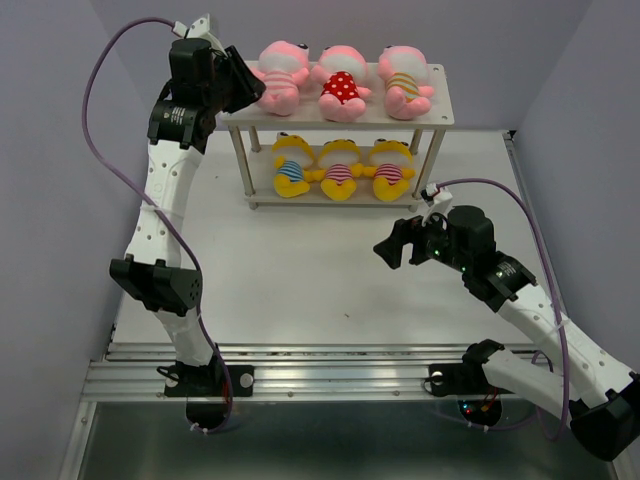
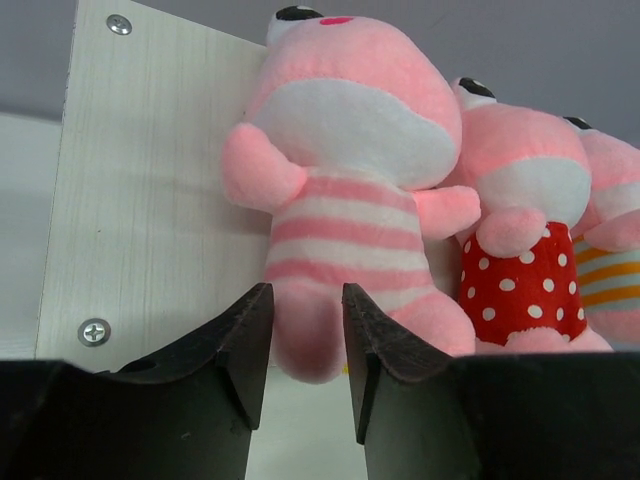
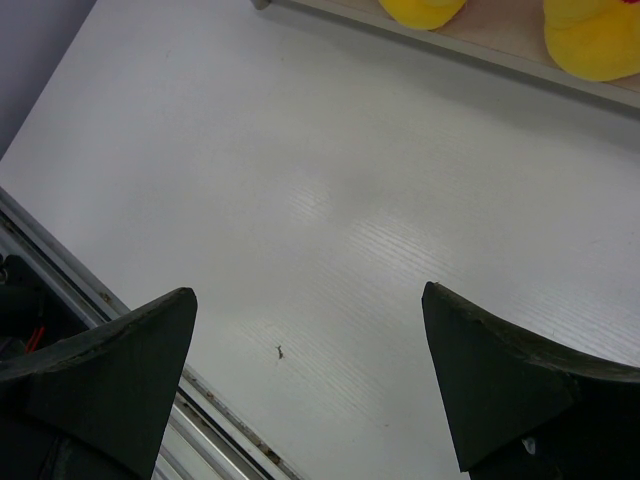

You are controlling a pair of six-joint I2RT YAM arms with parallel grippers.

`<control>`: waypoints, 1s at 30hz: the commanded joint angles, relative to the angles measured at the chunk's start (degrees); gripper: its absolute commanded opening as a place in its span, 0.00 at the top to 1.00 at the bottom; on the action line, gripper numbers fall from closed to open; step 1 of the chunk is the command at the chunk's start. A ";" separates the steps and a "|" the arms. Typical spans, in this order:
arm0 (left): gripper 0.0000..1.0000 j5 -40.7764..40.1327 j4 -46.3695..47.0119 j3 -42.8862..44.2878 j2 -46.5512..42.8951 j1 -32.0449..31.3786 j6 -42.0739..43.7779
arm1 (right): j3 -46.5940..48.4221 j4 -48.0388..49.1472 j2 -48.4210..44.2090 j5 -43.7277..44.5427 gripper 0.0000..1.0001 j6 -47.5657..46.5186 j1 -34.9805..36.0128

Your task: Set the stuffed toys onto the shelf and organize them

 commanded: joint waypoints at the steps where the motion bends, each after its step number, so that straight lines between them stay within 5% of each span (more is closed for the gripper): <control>1: 0.52 0.10 3.15 2.77 -3.95 0.01 1.06 | -0.13 0.53 -0.79 -0.09 0.00 -0.06 -0.05; 5: 0.44 0.10 3.32 2.60 -5.44 0.01 1.14 | -0.05 0.53 -0.80 -0.36 0.00 -0.14 -0.05; 7: 0.32 0.02 3.32 2.60 -6.15 0.01 1.23 | 0.04 0.53 -0.88 -0.53 0.00 -0.23 -0.05; 8: 0.17 0.02 3.24 2.42 -7.02 0.01 1.41 | 0.21 0.44 -1.14 -0.53 0.00 -0.14 -0.05; 9: 0.17 -0.07 3.24 2.34 -7.46 0.01 1.41 | 0.22 0.53 -1.41 -0.53 0.00 -0.06 -0.05; 10: 0.01 -0.33 3.15 2.16 -7.99 0.01 1.67 | 0.30 0.44 -1.58 -0.53 0.00 0.12 -0.05; 17: 0.01 -6.04 3.76 -7.22 -17.47 0.01 1.85 | 1.35 -1.31 -2.82 4.55 0.00 3.01 -0.05; 26: 0.01 -27.74 7.81 -51.92 -48.93 0.01 -9.03 | 2.15 -12.64 -5.01 38.37 0.00 16.89 -0.05; 30: 0.01 -32.50 6.14 -61.55 -56.67 0.10 -11.77 | 2.68 -18.18 -5.10 47.26 0.00 22.08 -0.05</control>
